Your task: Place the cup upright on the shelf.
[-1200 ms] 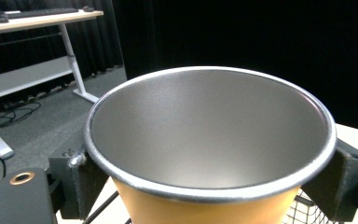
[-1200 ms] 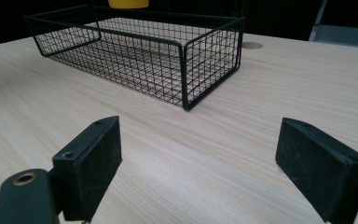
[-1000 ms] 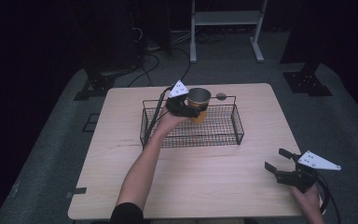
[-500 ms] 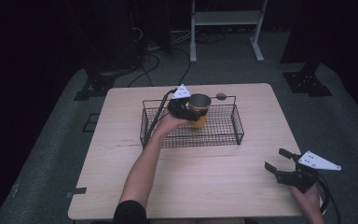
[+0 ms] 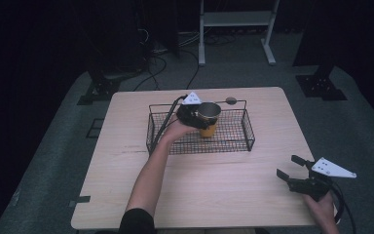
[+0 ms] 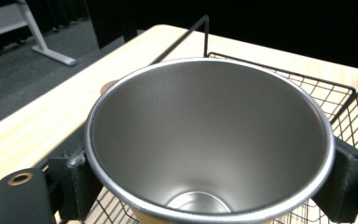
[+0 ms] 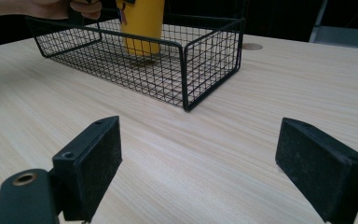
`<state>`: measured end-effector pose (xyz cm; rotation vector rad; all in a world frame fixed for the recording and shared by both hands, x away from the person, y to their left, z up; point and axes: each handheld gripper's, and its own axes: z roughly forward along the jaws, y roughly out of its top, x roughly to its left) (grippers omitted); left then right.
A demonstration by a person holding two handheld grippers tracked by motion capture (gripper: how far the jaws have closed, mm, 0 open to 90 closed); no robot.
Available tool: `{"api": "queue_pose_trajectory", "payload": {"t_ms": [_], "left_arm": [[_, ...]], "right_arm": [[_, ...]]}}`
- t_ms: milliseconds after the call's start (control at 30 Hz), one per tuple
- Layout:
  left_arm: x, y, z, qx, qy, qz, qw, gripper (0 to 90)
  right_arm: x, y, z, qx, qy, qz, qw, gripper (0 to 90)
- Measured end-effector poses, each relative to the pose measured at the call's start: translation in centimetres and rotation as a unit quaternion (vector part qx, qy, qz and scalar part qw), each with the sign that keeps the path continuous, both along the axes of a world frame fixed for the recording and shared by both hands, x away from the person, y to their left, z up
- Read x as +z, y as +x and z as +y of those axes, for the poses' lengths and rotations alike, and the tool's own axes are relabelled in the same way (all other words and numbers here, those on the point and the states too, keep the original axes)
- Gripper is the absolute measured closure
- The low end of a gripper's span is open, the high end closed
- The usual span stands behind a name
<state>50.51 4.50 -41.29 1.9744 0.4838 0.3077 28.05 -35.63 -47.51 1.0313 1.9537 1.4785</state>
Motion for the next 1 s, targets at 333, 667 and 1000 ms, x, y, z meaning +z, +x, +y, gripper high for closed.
{"api": "queue_pose_trajectory", "payload": {"t_ms": [333,667,1000], "left_arm": [[-0.67,-0.01,-0.32,-0.019,0.028,0.009,0.9994,10.8],[-0.49,-0.07,-0.22,-0.023,0.038,0.012,0.9989,10.3],[-0.64,-0.19,-0.46,-0.028,0.046,0.011,0.9985,10.3]], "right_arm": [[0.0,0.0,-0.02,0.0,0.001,0.0,1.0,13.3],[0.01,-0.01,-0.01,0.0,0.001,0.0,1.0,13.3],[0.01,-0.04,-0.02,0.001,0.0,-0.001,1.0,13.3]]}}
